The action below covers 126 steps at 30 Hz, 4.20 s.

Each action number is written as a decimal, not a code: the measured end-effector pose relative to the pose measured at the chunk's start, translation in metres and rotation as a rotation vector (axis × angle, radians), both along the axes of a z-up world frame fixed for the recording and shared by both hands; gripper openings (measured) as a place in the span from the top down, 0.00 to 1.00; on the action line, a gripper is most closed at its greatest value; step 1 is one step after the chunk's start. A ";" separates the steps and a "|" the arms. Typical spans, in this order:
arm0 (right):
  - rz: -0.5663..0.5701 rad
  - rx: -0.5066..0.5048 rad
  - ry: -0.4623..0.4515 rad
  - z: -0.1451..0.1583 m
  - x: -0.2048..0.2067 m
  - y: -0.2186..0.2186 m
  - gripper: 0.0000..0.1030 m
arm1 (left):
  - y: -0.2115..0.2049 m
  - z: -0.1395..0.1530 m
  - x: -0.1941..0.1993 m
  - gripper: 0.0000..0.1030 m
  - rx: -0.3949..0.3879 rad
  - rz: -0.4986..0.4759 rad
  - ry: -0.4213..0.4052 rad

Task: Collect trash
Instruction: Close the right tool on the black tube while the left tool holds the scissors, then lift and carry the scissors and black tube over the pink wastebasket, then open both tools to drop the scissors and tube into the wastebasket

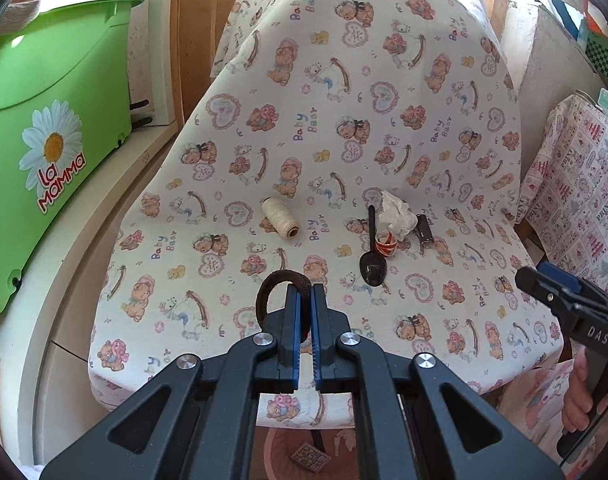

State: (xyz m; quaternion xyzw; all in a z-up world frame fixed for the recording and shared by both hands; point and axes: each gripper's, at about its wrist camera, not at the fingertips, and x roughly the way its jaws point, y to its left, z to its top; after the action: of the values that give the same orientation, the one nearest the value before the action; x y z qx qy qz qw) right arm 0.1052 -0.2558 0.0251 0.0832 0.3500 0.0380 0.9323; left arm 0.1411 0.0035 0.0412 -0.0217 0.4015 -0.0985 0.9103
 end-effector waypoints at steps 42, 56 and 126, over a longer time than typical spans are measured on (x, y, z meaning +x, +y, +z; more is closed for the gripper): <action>-0.033 0.066 0.019 -0.022 0.085 0.017 0.90 | 0.020 -0.027 -0.020 0.96 -0.070 0.041 0.018; 0.041 -0.097 0.152 -0.054 0.135 0.045 0.84 | 0.035 -0.043 -0.012 0.96 -0.079 0.089 0.050; -0.028 0.332 0.773 -0.252 -0.045 0.056 0.95 | -0.028 -0.219 -0.069 0.96 -0.018 0.037 0.632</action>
State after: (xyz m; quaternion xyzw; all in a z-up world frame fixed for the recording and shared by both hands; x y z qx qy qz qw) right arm 0.0600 -0.1995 -0.2266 0.2453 0.6620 0.0472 0.7066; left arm 0.0716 -0.0248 -0.1777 -0.0667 0.6631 -0.0736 0.7419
